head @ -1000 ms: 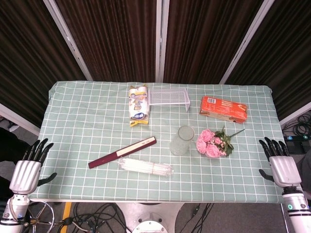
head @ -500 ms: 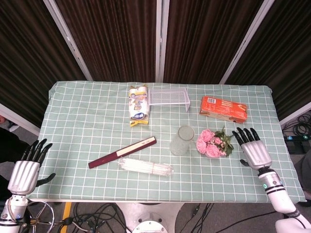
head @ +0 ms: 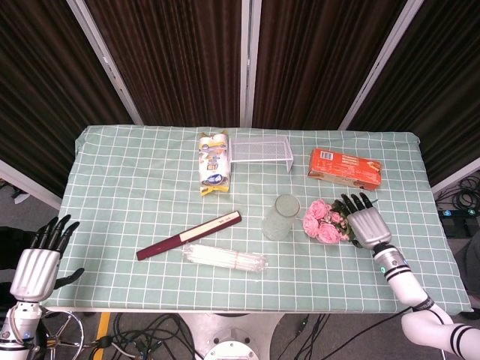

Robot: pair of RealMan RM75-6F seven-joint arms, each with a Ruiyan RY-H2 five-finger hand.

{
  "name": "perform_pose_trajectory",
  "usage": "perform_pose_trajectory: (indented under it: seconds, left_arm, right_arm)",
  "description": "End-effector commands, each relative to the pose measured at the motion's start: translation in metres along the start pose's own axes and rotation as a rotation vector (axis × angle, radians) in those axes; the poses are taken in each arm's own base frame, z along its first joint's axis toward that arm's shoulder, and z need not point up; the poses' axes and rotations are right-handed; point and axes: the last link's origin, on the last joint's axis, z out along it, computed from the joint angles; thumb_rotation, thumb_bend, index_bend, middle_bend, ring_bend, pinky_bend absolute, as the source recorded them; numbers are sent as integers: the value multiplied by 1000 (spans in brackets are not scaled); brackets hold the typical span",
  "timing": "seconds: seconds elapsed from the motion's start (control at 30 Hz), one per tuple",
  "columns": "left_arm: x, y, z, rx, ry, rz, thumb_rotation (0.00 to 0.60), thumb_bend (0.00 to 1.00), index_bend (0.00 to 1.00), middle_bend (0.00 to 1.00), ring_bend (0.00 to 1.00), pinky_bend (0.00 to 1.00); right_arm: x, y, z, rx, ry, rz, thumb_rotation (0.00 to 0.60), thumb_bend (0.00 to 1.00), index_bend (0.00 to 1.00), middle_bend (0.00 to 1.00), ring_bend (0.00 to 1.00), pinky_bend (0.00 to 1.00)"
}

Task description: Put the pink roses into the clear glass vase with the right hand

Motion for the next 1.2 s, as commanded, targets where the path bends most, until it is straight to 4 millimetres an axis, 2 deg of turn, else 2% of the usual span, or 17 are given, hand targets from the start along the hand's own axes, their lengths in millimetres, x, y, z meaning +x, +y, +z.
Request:
perform_pose_trajectory:
  seconds: [0.03, 0.47, 0.63, 0.7, 0.8, 0.93, 1.03, 1.2]
  left_arm:
    - [0, 0, -1, 1, -1, -2, 600, 0, 113, 25, 5, 146]
    - [0, -8, -6, 14, -7, -8, 600, 0, 113, 25, 5, 146]
    - [-1, -9, -6, 17, -11, -10, 600, 0, 113, 25, 5, 146]
    - [-1, -10, -6, 18, -10, -12, 600, 0, 113, 25, 5, 146]
    - [-1, -10, -5, 16, -10, -14, 600, 0, 113, 25, 5, 146]
    - [-1, -9, -6, 16, -12, -16, 600, 0, 113, 25, 5, 146]
    - [-1, -9, -5, 17, -14, -16, 600, 0, 113, 25, 5, 146]
    - [-1, -9, -5, 20, -17, -16, 600, 0, 114, 25, 5, 146]
  right_arm:
    - [-2, -4, 7, 1, -14, 14, 600, 35, 0, 0, 0, 0]
    - [-13, -15, 42, -21, -98, 23, 600, 45, 0, 0, 0, 0]
    - [-14, -19, 48, -21, -101, 29, 600, 71, 11, 65, 0, 0]
    - [-13, -20, 49, -20, -88, 27, 600, 82, 105, 121, 0, 0]
    - [-13, -19, 48, -25, -72, 20, 600, 96, 328, 241, 1, 0]
    - [-14, -18, 47, -31, -61, 11, 600, 101, 533, 404, 74, 0]
    - [-13, -16, 46, -36, -62, 14, 600, 101, 607, 482, 140, 0]
    - [-10, -14, 44, -44, -51, 20, 600, 109, 688, 553, 189, 0]
